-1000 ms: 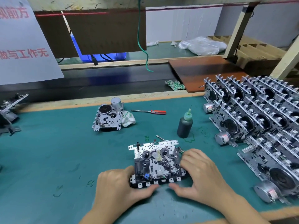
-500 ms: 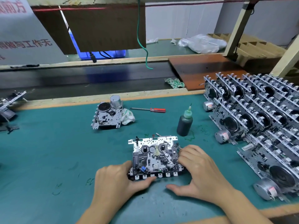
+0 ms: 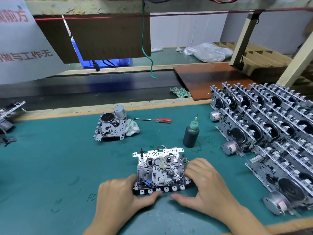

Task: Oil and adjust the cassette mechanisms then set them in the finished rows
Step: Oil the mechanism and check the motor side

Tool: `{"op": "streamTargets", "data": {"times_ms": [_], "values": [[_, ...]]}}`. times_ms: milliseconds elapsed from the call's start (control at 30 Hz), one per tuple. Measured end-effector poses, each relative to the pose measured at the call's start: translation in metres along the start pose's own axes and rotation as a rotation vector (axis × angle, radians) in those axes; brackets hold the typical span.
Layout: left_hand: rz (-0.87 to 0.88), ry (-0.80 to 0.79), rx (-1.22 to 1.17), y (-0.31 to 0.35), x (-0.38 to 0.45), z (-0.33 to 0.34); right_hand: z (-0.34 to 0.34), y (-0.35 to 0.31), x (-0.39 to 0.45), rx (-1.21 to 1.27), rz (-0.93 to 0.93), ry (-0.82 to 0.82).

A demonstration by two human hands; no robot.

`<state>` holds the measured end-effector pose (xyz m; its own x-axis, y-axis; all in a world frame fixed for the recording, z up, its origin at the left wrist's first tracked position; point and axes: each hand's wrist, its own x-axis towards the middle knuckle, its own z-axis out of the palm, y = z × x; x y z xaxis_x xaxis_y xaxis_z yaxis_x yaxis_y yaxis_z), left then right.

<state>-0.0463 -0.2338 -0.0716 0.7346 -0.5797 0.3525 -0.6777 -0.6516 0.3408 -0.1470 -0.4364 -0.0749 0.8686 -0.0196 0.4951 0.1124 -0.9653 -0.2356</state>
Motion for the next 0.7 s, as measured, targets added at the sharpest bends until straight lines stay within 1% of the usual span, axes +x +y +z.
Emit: {"op": "streamTargets", "data": {"times_ms": [100,167,267,333,367,400,433,500,533,567,600,700], "values": [[-0.013,-0.008,-0.009,0.002,0.001,0.000,-0.003,0.001,0.001,0.043,-0.013,-0.020],[0.023,-0.017,-0.020,-0.002,0.002,0.000,-0.002,0.000,0.000,0.031,-0.015,-0.018],[0.063,-0.101,-0.074,-0.011,0.003,-0.005,0.000,-0.003,0.000,-0.041,0.016,0.000],[0.049,-0.156,-0.112,-0.011,0.003,-0.010,-0.002,-0.005,0.001,-0.054,0.035,-0.020],[0.031,-0.179,-0.167,-0.011,0.003,-0.013,-0.004,-0.005,0.002,-0.044,0.045,-0.035],[0.009,-0.176,-0.253,-0.010,0.005,-0.015,-0.008,-0.005,0.004,-0.013,0.067,-0.058],[-0.017,-0.133,-0.361,-0.010,0.006,-0.015,-0.011,-0.006,0.006,0.052,0.104,-0.081],[-0.094,-0.066,-0.618,-0.008,0.009,-0.017,-0.018,-0.008,0.012,0.296,0.232,-0.111],[-0.139,-0.020,-0.686,-0.007,0.010,-0.018,-0.020,-0.010,0.015,0.425,0.318,-0.136],[-0.171,0.022,-0.694,-0.006,0.013,-0.018,-0.022,-0.012,0.019,0.512,0.387,-0.151],[-0.192,0.046,-0.681,-0.005,0.015,-0.019,-0.023,-0.013,0.022,0.544,0.431,-0.154],[-0.283,0.032,-0.734,0.000,0.022,-0.022,-0.026,-0.017,0.034,0.601,0.525,-0.214]]}}
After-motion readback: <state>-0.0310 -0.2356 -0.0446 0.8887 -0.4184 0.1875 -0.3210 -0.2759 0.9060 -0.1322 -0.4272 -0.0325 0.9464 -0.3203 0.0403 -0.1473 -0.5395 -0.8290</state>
